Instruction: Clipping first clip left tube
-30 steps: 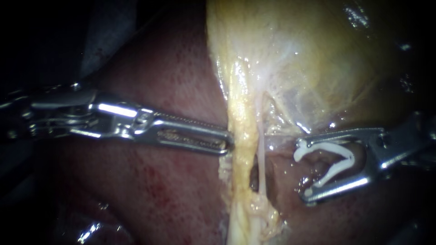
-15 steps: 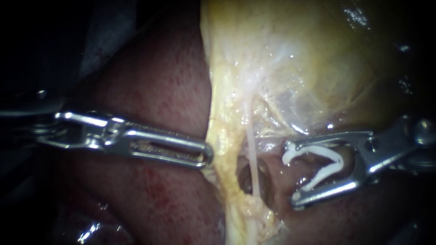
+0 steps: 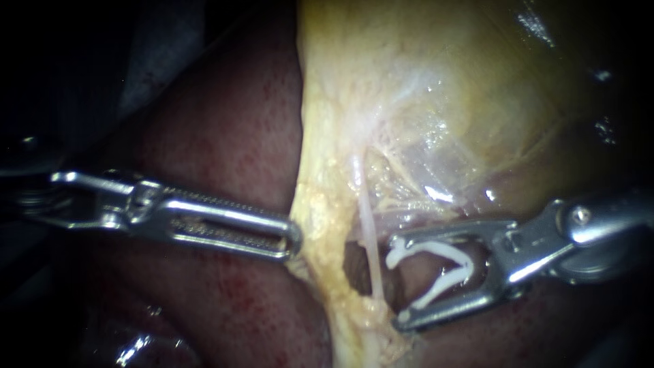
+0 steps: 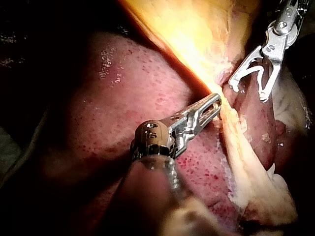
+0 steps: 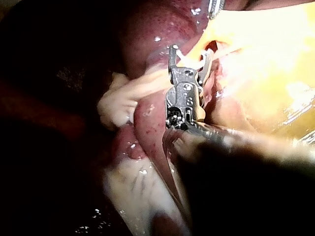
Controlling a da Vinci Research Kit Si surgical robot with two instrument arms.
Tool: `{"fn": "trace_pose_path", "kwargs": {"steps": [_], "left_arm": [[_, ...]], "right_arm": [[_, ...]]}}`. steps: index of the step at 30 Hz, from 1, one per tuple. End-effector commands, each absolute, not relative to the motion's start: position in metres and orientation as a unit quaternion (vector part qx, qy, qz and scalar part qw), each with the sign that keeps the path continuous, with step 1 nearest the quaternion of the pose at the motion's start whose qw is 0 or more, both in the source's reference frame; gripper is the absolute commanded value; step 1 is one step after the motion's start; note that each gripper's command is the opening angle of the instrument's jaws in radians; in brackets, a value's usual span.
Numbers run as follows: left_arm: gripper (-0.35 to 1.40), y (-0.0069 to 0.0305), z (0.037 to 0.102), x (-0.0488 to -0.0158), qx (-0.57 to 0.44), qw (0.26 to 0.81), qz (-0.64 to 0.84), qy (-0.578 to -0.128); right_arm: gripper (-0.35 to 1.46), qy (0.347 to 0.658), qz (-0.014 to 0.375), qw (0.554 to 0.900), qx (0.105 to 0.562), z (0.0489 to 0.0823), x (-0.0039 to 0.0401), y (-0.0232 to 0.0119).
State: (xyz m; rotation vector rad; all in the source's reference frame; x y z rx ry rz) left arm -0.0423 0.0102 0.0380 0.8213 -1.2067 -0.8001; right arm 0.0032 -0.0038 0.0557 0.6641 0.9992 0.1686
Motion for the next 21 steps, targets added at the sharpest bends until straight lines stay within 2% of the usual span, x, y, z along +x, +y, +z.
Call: {"fn": "trace_pose_path", "kwargs": {"steps": [1,13,21], "left_arm": [[-0.35,0.0102,0.0379,-0.0423,0.364,0.674,-0.355,-0.536],[-0.35,0.01,0.0377,-0.0422,0.365,0.674,-0.355,-0.536],[-0.35,0.01,0.0376,-0.0422,0.365,0.673,-0.355,-0.536]], "right_arm": [[0.6,0.469,0.077,0.822,0.314,0.0561,0.0035,-0.004],[0.6,0.465,0.065,0.821,0.323,0.0591,0.0061,-0.0054],[0.6,0.463,0.063,0.821,0.327,0.0599,0.0074,-0.006]]}}
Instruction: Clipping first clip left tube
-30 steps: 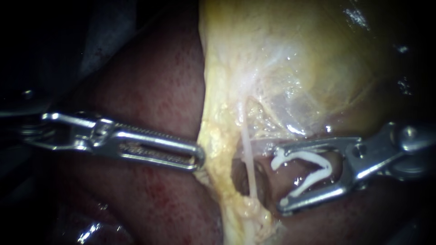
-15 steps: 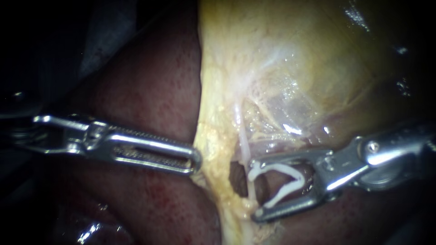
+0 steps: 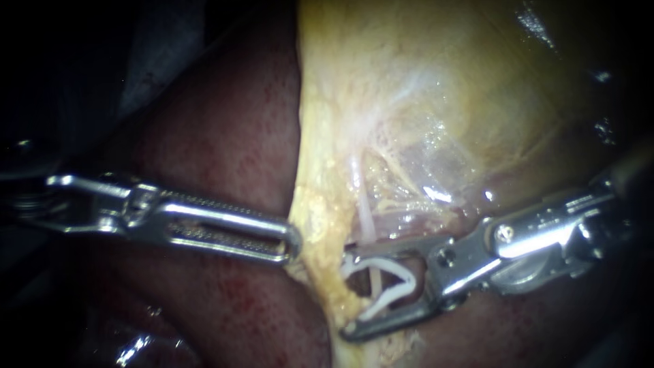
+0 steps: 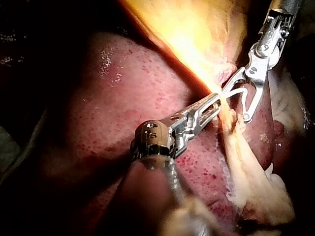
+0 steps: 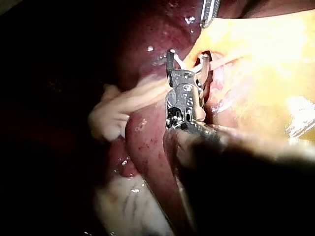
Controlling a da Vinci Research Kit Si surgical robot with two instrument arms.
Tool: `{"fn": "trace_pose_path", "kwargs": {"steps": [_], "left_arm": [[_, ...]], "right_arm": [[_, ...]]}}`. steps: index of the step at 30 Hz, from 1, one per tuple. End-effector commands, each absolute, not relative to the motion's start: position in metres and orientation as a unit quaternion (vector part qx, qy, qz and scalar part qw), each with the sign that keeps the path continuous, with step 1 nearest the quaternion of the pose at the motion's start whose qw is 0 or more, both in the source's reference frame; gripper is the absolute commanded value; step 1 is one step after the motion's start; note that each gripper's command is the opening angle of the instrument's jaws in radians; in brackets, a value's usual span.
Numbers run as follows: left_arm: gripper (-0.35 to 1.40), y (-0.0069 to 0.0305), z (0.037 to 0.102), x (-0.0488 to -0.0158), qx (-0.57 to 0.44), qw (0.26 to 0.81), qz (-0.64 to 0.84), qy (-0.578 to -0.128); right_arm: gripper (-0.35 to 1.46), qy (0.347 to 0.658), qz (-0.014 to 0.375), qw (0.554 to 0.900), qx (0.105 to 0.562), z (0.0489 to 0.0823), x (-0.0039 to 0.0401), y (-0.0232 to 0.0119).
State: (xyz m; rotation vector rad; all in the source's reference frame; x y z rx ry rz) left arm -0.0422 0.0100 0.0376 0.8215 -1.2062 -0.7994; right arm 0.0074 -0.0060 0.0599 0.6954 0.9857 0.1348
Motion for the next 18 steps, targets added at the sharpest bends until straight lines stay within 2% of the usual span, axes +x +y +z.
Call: {"fn": "trace_pose_path", "kwargs": {"steps": [1,18], "left_arm": [[-0.35,0.01,0.0376,-0.0422,0.365,0.673,-0.355,-0.536],[-0.35,0.0101,0.0376,-0.0423,0.365,0.673,-0.355,-0.536]], "right_arm": [[0.6,0.463,0.062,0.821,0.328,0.06,0.0076,-0.0061],[0.59,0.457,0.052,0.819,0.343,0.0606,0.0101,-0.0077]]}}
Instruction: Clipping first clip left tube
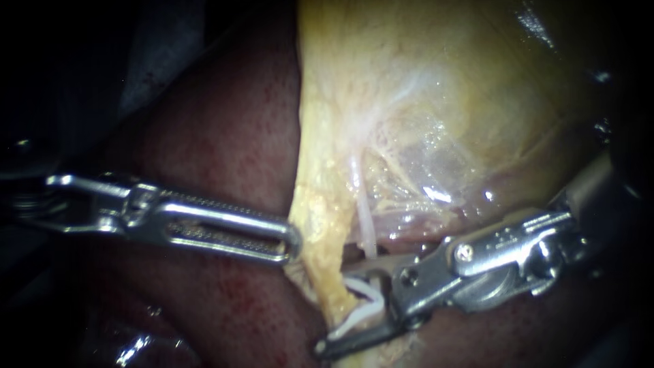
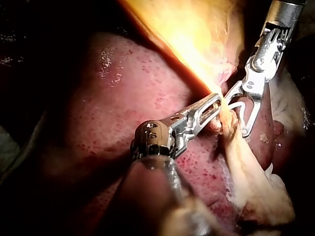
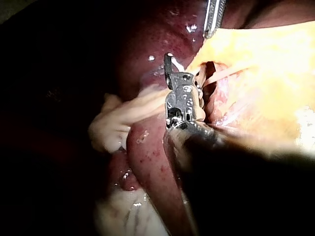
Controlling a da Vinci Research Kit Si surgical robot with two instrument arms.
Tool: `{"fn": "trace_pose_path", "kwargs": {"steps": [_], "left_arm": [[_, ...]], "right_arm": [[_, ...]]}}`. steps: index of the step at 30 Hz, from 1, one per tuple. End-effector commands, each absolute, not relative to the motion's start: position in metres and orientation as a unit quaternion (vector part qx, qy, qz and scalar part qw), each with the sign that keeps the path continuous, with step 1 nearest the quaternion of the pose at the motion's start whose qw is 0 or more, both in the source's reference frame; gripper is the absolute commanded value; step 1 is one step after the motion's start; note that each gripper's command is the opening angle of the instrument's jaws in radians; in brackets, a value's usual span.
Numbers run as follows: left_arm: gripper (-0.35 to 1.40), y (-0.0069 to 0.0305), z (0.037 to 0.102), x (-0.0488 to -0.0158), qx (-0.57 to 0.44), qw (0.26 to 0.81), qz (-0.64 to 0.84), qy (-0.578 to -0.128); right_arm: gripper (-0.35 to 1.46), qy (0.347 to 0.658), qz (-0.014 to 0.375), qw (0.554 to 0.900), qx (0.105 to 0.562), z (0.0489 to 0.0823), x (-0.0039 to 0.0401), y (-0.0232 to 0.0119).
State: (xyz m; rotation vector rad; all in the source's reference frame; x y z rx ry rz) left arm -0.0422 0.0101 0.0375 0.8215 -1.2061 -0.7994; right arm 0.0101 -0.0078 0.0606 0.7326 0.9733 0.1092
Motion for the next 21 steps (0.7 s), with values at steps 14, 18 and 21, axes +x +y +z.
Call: {"fn": "trace_pose_path", "kwargs": {"steps": [14,18,21], "left_arm": [[-0.35,0.0101,0.0376,-0.0423,0.365,0.673,-0.356,-0.536],[-0.35,0.0101,0.0376,-0.0424,0.365,0.673,-0.356,-0.536],[-0.35,0.0101,0.0376,-0.0424,0.365,0.673,-0.356,-0.536]], "right_arm": [[0.37,0.449,0.072,0.817,0.354,0.0609,0.0101,-0.0073],[0.01,0.447,0.082,0.817,0.355,0.0612,0.01,-0.0069],[-0.19,0.448,0.087,0.819,0.349,0.0615,0.0098,-0.0063]]}}
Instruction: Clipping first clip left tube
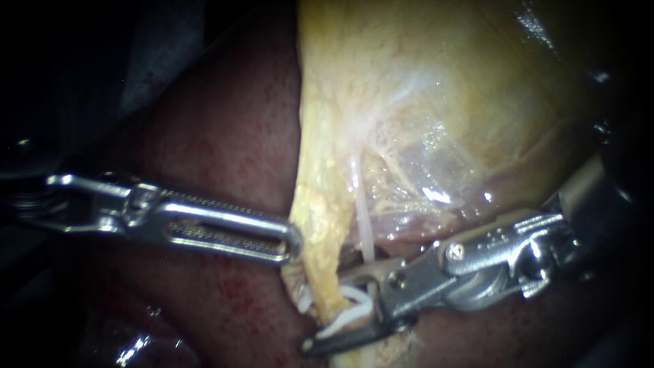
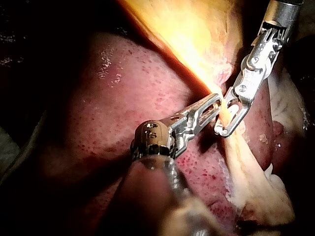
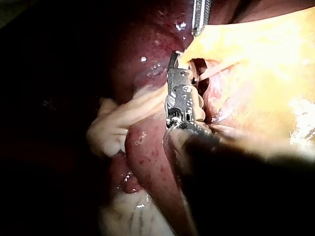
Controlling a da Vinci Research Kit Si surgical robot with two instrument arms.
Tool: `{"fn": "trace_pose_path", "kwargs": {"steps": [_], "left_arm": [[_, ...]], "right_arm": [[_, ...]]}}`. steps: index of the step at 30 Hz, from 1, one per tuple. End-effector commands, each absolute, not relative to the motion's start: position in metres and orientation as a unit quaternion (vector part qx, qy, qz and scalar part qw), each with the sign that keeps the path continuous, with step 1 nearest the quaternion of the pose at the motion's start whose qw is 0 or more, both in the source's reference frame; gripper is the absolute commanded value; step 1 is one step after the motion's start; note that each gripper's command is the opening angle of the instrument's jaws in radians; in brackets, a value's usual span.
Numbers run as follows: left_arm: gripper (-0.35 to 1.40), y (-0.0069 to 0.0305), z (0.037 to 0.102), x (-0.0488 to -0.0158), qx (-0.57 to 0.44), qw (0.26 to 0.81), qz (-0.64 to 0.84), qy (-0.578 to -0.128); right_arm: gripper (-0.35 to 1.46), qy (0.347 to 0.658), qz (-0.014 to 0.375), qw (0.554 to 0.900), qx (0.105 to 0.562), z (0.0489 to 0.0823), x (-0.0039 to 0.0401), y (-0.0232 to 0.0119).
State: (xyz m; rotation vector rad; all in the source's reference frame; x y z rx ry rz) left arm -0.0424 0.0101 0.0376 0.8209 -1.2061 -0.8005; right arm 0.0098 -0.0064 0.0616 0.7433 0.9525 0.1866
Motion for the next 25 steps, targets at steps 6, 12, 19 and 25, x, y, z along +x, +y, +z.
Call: {"fn": "trace_pose_path", "kwargs": {"steps": [6,12,19,25], "left_arm": [[-0.35,0.0101,0.0376,-0.0425,0.365,0.673,-0.356,-0.536],[-0.35,0.0101,0.0376,-0.0425,0.365,0.673,-0.356,-0.536],[-0.35,0.0102,0.0376,-0.0426,0.364,0.673,-0.356,-0.536],[-0.35,0.0102,0.0378,-0.0427,0.364,0.673,-0.356,-0.536]], "right_arm": [[-0.35,0.442,0.101,0.816,0.358,0.0623,0.0091,-0.0052],[-0.35,0.441,0.103,0.816,0.36,0.0623,0.0088,-0.0051],[-0.35,0.44,0.104,0.815,0.361,0.0624,0.0088,-0.0053],[-0.35,0.44,0.104,0.815,0.361,0.0623,0.0087,-0.0053]]}}
